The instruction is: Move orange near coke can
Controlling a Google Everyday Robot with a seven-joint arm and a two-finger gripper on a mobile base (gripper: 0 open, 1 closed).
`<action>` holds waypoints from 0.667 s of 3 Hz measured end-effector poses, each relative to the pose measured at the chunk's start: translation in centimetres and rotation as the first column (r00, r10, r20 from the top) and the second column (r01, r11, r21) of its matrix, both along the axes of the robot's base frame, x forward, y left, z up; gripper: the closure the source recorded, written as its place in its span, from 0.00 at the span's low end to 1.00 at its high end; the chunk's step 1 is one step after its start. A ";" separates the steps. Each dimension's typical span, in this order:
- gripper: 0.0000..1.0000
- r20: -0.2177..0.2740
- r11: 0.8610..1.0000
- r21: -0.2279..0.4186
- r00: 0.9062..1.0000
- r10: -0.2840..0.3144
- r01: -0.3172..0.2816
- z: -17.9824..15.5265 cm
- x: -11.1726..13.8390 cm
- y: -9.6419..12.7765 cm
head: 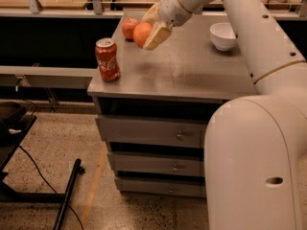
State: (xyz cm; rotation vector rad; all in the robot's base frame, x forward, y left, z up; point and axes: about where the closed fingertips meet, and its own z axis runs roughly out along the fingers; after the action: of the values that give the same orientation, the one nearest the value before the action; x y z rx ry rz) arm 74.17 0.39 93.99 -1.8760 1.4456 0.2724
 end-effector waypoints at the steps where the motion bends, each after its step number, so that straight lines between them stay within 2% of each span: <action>1: 1.00 0.000 1.000 0.004 1.000 0.028 -0.028 -0.4 -0.2 2.6; 2: 1.00 -0.044 0.999 -0.002 0.998 0.046 -0.046 -1.6 -1.5 4.0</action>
Offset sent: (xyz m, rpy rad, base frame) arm -0.0424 0.0533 -0.0319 -0.0155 0.0999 0.0617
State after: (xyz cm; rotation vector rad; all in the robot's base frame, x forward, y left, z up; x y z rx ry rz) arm 72.63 4.42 92.39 -1.9183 1.4335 0.3353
